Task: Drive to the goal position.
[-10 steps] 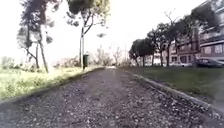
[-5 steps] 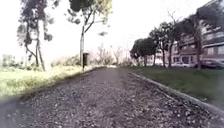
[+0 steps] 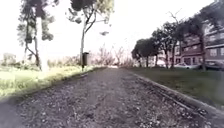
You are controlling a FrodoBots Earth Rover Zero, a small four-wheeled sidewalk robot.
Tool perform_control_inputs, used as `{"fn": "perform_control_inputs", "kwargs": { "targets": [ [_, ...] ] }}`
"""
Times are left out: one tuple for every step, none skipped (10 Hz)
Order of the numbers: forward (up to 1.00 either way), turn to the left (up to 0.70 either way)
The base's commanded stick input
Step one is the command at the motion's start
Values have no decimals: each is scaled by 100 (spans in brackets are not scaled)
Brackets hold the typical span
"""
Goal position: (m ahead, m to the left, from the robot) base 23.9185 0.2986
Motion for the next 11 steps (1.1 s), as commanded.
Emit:
{"fn": "perform_control_inputs", "kwargs": {
  "targets": [
    [70, 0],
    [70, 0],
    [70, 0],
    [70, 0],
    [70, 0],
    [70, 0],
    [70, 0],
    [70, 0],
    [70, 0],
    [70, 0],
    [70, 0]
  ]
}}
